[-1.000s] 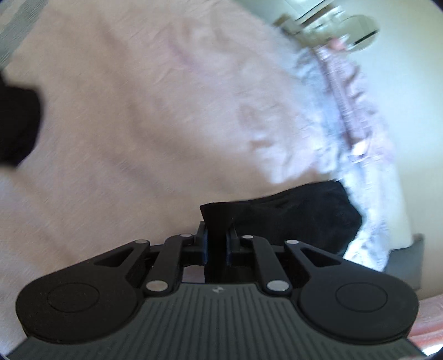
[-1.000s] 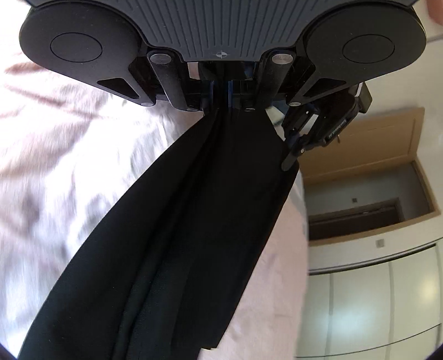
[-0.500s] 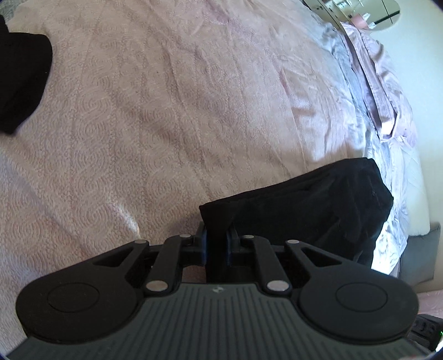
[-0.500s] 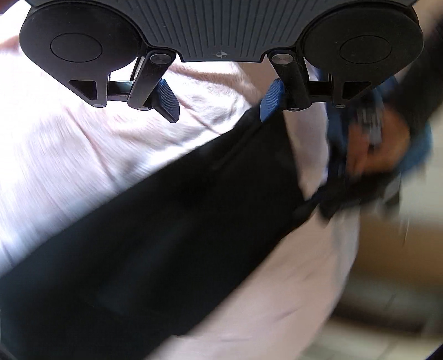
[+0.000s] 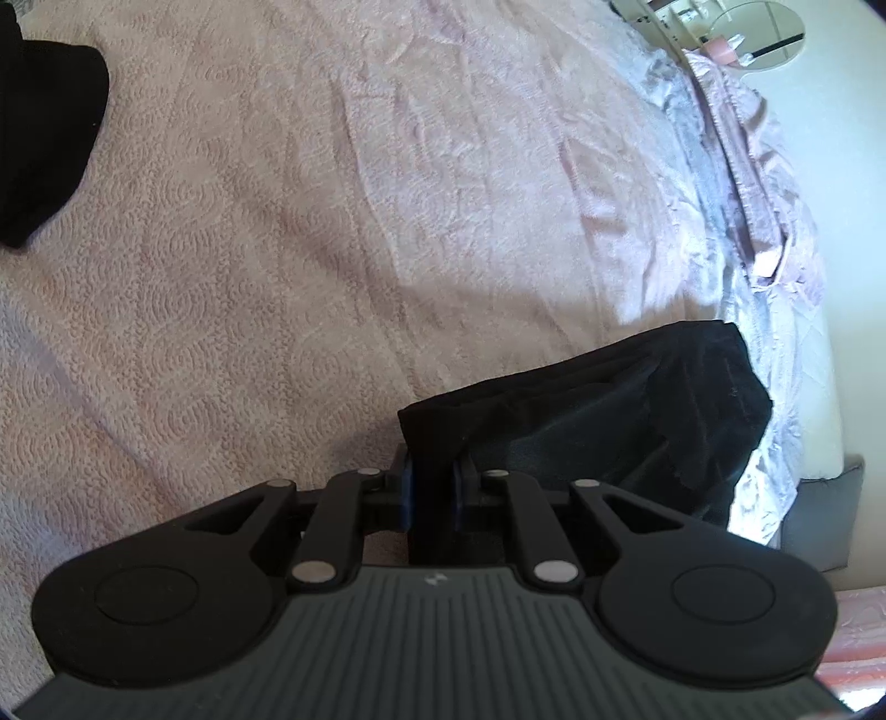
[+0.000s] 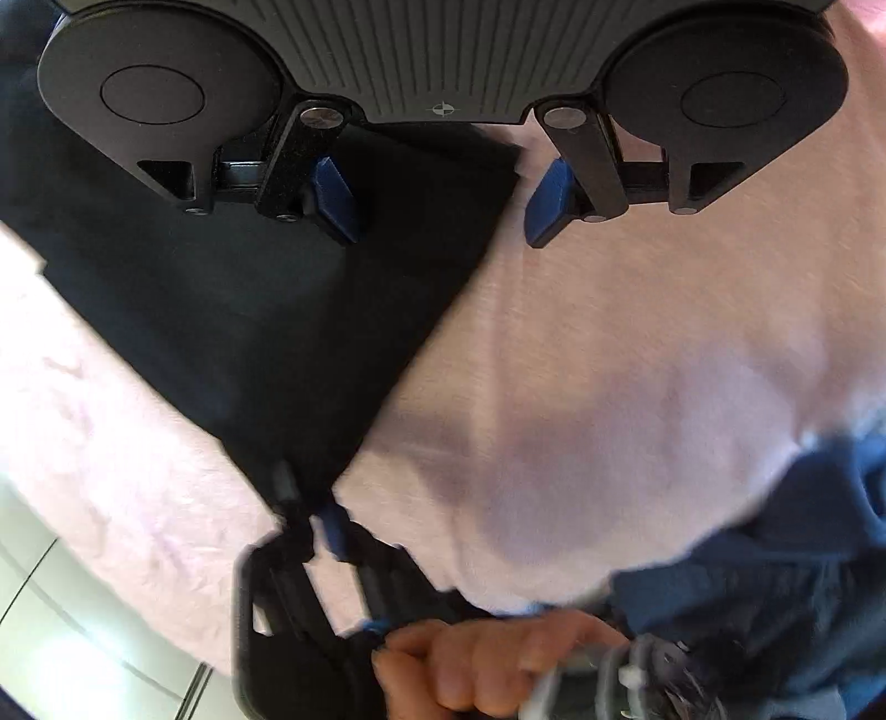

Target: Fold clothes

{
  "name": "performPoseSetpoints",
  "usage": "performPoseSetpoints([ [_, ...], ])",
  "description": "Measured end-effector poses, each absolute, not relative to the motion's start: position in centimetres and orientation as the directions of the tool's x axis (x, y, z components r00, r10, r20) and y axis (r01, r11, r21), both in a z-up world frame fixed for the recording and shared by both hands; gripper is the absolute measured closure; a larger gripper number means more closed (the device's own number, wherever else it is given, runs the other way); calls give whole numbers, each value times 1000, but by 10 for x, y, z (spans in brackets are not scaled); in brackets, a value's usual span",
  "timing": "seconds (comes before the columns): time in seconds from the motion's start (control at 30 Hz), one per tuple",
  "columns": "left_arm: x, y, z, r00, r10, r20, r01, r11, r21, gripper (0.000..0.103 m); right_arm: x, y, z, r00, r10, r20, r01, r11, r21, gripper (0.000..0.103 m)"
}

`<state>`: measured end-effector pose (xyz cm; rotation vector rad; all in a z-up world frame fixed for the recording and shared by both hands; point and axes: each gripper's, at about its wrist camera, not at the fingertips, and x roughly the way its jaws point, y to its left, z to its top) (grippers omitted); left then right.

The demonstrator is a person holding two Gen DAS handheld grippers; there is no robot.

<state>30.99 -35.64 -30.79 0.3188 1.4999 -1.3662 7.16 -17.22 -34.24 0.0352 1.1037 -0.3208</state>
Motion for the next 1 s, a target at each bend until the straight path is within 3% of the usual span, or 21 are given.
performPoseSetpoints([
  [0.07,309,-355,-301,-435,-433,-789,757,299,-581,93,63,-176,-334,423,-230,-877,285,952,-112,37],
  [0.1,308,-356,-296,-437,-437,-787,760,290,-582,93,59,-177,-330,429,-226,-875,292,951,-102,45],
  [0.2,302,-359,-278,-446,-446,-776,769,252,-588,94,46,-183,-318,449,-215,-867,311,948,-73,87],
  [0.37,292,-370,-234,-465,-487,-739,762,204,-614,94,20,-214,-283,519,-149,-841,409,908,91,92],
  [0.57,254,-410,-175,-489,-552,-676,715,190,-673,94,-49,-277,-219,667,-100,-738,539,749,386,92],
  [0.8,155,-500,-123,-538,-558,-632,691,137,-709,91,-158,-359,-165,706,-263,-658,638,640,428,92],
  [1.0,34,-589,-140,-534,-519,-668,733,110,-671,91,-261,-444,-167,702,-330,-631,683,562,466,92],
])
